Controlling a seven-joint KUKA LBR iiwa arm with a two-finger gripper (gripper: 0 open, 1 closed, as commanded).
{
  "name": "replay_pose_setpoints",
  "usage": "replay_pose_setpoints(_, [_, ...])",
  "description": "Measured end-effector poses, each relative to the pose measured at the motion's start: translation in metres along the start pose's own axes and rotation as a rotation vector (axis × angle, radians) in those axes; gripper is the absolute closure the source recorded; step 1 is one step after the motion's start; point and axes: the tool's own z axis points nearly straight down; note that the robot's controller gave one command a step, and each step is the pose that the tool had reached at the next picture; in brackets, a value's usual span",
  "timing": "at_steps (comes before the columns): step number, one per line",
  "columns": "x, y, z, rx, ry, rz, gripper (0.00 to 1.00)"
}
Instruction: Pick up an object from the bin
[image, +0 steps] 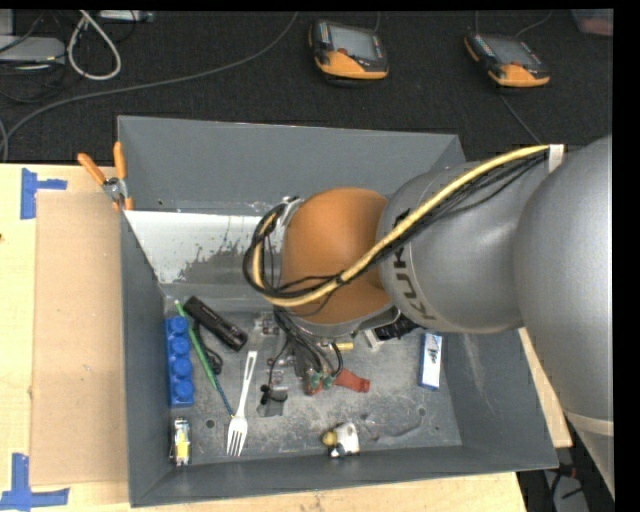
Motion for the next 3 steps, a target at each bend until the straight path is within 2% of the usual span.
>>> replay_pose_setpoints(1, [-0.002, -0.001, -0.005, -0.001, -0.007, 0.004, 0.00])
replay_pose_setpoints(2, [0.002, -0.023, -0.026, -0.002, -0.005, 0.059, 0.00])
replay_pose_setpoints(3, [0.019, -0.033, -0.073, -0.002, -0.003, 0.165, 0.00])
